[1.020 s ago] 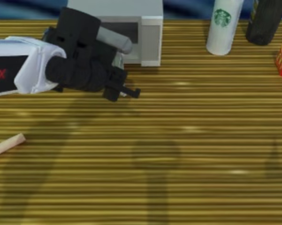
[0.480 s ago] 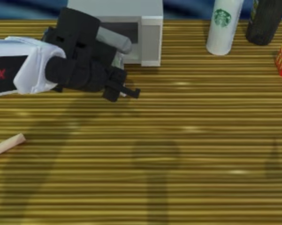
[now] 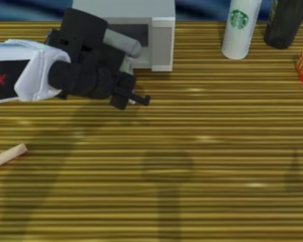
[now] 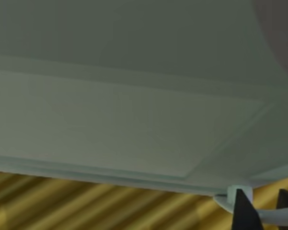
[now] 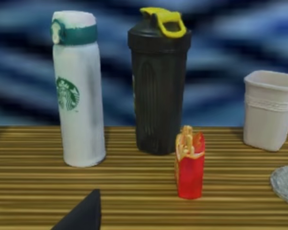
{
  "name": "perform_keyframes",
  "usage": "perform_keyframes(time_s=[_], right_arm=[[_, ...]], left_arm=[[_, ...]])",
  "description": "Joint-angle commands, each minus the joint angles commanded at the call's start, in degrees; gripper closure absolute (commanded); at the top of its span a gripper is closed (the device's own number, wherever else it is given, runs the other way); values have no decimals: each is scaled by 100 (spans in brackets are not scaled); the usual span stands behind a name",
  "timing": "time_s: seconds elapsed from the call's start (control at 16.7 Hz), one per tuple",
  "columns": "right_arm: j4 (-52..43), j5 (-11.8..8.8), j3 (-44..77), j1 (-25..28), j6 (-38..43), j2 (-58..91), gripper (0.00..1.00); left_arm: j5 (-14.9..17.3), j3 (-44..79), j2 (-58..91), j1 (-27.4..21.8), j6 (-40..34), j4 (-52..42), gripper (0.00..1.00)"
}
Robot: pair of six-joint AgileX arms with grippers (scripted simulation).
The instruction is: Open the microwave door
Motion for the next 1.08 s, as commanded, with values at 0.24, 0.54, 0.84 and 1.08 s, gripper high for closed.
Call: perform_keyframes(time_s=[0.24,0.54,0.84,1.08], right_arm=[[0,0,0,0,0,0,0],[0,0,0,0,0,0,0],[0,0,0,0,0,0,0],[0,0,0,0,0,0,0]], left_arm=[[0,0,0,0,0,0,100],[175,-71,-57,49,168,-24,100],[390,-175,-149,198,469,-47,100],[390,-175,-149,198,469,-47,100]])
